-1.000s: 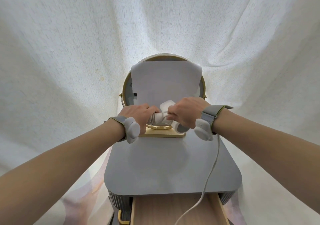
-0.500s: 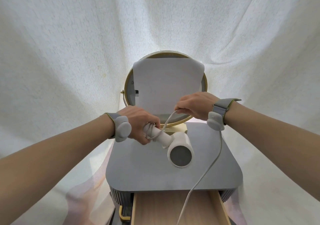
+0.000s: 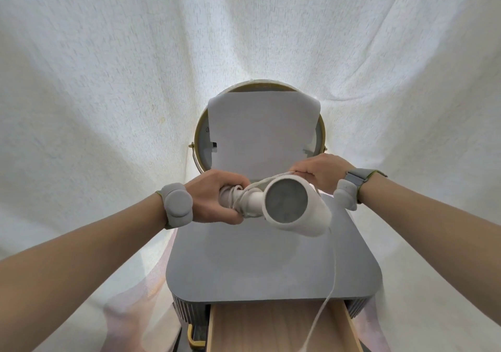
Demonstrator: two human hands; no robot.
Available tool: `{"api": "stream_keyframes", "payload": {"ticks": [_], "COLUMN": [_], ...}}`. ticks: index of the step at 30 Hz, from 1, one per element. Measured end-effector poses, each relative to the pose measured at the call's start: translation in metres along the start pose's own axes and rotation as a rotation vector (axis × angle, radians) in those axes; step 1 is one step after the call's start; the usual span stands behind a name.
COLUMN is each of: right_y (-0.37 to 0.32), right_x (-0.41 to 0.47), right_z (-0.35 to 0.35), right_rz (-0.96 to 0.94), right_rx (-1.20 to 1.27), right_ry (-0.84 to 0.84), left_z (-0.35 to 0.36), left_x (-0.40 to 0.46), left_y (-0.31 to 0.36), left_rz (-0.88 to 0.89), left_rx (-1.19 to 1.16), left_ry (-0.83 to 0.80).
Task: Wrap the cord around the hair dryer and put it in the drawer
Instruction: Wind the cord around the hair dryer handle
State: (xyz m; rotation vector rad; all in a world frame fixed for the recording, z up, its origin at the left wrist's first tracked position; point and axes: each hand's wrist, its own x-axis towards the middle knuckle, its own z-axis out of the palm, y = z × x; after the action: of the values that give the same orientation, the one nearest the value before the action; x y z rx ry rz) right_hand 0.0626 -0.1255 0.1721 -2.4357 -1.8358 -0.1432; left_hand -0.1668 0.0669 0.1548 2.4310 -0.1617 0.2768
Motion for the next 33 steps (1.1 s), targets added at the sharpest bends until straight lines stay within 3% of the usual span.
{"api": "stream_keyframes", "payload": {"ticks": [7,11,16,26,29,33], "right_y": [0.011,0.005,-0.023,-0.050,-0.061,-0.072], "right_x": [-0.003,-0.003,0.001,-0.006,-0.008,-0.008], "right_z": [0.006,0.016,0.022,0.030,0.025,0.010], "right_rz": [0.268,0.187,0.094,0.025,-0.032,-0.101], "right_rx": [-0.007,0.150,0.083,-0.050,-0.061,-0.084], "right_ry": [-0.142,-0.100,-0.098,-0.060,-0.032,0.037], "left_z": [-0.004,0.004,0.011,0.018,0.015,0.011], "left_x": [0.000,0.009,0.023,0.045,0.047,0.045], "left_y": [0.009,0.007,0.014,0.010,0.002,-0.006], "left_rz": [-0.030,-0.065,-0.086,-0.340,-0.420,-0.431], "left_rx": [-0.417,-0.636,-0.853,-0.412,-0.137,0.184], "left_ry": [0.088,0.183,0.350,0.777,0.817,0.734]}}
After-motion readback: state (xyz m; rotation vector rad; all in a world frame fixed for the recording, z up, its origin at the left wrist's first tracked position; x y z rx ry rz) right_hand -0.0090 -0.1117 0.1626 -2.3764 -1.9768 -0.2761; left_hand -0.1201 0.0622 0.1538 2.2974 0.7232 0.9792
